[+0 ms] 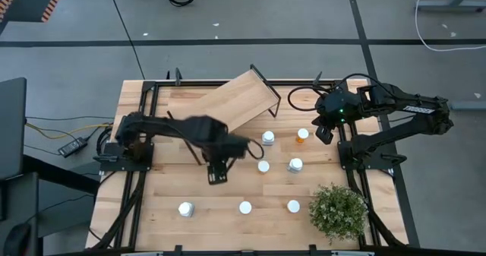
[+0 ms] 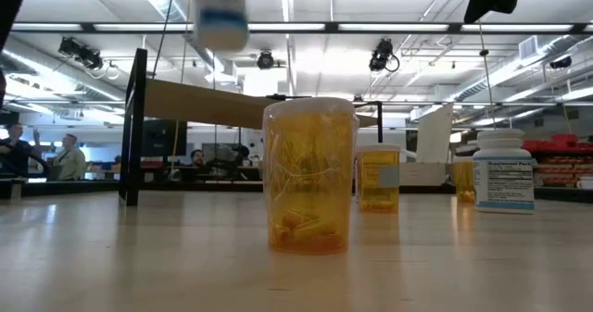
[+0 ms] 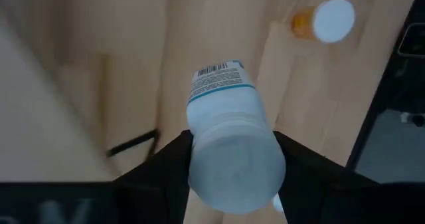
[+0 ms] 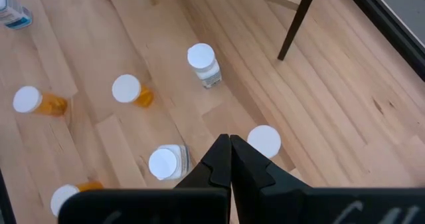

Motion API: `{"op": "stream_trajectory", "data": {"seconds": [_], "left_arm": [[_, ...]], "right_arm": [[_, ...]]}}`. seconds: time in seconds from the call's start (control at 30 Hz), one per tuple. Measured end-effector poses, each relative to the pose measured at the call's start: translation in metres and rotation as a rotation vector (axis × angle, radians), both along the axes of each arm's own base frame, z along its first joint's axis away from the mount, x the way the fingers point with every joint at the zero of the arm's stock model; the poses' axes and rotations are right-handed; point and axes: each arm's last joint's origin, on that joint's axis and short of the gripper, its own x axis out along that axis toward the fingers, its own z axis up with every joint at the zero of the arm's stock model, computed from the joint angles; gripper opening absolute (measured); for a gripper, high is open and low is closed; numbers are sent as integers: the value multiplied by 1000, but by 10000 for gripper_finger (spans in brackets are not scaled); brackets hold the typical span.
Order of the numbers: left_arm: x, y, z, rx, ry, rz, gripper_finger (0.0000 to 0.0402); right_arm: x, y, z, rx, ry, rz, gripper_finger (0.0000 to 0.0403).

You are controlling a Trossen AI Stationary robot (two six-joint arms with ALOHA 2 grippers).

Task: Pick and place medicine bottles onto shelf by color
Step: Put the white pill bottle on the shelf

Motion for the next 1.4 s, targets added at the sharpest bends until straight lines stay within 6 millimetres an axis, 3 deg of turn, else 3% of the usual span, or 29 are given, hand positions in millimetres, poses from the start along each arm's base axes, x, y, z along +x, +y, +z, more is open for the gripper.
{"op": "stream_trajectory", "data": {"seconds": [0.17, 0.43, 0.6, 0.93, 1.2, 1.4], "left_arm": [[-17, 33, 39, 26, -147, 76, 179], [-37, 88, 46, 112, -156, 192, 176], [-48, 112, 33, 147, -95, 190, 183], [-101, 135, 5, 172, 46, 234, 185], [-113, 159, -22, 187, 173, 282, 184], [-116, 169, -24, 183, 183, 320, 196]], "right_arm": [[0, 0, 0, -1, -3, 0, 6], [1, 0, 0, 18, -14, -30, 6], [1, 0, 0, 23, -16, -38, 6], [1, -1, 1, -2, -20, -72, 6], [4, -2, 3, -31, -68, -83, 6], [5, -2, 4, -24, -78, -94, 6]]}}
